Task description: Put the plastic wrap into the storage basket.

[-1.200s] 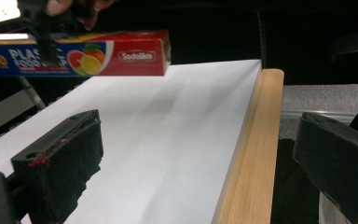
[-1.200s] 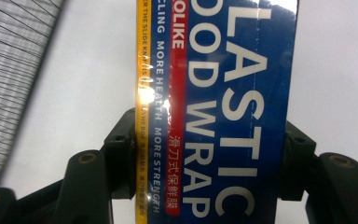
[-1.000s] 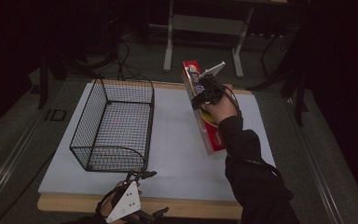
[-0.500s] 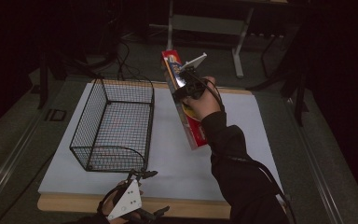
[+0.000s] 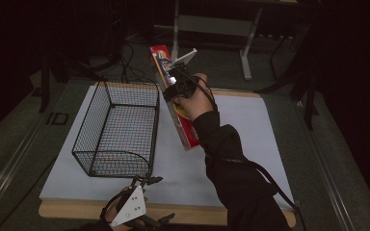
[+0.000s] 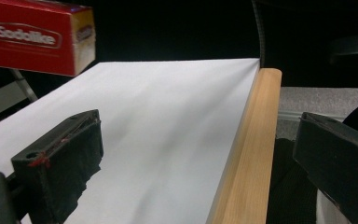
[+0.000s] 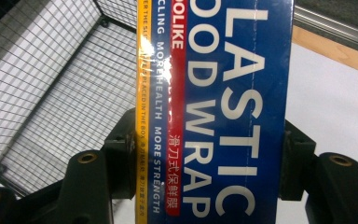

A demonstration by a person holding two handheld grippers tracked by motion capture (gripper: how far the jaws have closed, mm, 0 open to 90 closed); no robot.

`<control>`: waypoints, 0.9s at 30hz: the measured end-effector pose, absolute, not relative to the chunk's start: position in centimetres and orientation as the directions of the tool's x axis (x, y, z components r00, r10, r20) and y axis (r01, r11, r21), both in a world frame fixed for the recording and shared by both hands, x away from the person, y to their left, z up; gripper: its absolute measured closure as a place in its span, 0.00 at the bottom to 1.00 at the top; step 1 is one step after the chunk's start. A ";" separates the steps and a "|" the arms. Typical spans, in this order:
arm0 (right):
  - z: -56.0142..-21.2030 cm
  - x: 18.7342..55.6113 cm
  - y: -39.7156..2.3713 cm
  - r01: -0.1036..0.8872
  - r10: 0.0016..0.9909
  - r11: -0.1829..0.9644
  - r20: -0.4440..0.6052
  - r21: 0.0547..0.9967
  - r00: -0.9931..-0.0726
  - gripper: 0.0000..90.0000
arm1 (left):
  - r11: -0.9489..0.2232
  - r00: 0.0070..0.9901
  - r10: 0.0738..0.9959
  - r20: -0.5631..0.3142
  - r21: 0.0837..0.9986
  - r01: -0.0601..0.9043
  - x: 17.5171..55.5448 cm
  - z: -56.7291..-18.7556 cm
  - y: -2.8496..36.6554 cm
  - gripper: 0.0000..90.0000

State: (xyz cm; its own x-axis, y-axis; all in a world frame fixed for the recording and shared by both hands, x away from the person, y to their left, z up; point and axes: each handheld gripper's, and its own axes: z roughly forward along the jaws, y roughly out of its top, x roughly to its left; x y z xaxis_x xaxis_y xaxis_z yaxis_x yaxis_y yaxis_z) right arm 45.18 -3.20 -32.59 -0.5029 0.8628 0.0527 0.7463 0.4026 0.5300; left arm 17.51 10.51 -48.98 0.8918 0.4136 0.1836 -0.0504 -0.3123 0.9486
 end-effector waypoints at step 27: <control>-31.5 44.0 6.4 0.667 0.801 0.442 0.071 0.600 -0.594 0.44 | -0.322 0.894 0.407 0.187 0.945 -0.051 17.0 -49.0 10.7 0.02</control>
